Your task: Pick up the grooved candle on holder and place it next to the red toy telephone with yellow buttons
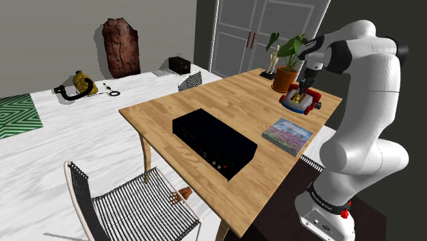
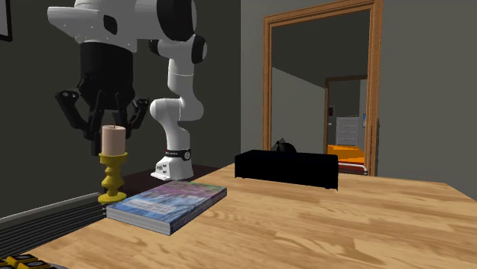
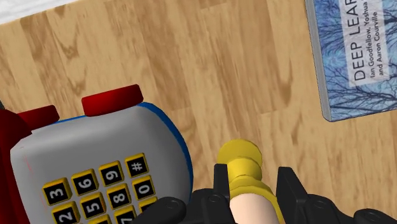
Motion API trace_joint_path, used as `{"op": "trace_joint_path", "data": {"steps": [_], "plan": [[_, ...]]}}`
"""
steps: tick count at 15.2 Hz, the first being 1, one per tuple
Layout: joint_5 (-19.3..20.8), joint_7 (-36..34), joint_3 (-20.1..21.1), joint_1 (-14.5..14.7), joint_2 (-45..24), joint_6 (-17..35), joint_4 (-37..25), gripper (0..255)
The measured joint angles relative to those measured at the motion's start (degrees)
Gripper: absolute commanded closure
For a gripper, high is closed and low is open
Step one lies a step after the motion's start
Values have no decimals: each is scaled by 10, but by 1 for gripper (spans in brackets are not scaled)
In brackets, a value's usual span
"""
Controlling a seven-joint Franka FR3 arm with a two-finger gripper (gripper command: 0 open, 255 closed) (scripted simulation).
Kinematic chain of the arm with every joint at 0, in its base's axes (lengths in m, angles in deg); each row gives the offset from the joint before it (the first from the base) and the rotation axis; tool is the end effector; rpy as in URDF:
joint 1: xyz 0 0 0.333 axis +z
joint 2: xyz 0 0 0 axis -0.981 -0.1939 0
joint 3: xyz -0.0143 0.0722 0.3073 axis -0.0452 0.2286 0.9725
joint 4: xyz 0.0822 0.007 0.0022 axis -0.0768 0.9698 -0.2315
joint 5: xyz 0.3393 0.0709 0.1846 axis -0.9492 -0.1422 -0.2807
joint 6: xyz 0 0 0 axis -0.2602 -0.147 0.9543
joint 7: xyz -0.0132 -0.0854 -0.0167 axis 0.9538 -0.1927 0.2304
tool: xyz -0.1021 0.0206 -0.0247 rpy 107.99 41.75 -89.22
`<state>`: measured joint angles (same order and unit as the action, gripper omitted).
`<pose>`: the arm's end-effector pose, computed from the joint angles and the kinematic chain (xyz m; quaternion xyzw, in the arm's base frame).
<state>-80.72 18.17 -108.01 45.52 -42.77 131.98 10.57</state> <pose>0.4185 -0.5521 0.3971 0.9968 -0.0783 -0.0091 0.0125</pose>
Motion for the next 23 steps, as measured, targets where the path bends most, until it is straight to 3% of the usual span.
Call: {"op": "trace_joint_path", "data": {"steps": [23], "plan": [[-30, 15, 19, -8, -67, 125, 61, 255]]}}
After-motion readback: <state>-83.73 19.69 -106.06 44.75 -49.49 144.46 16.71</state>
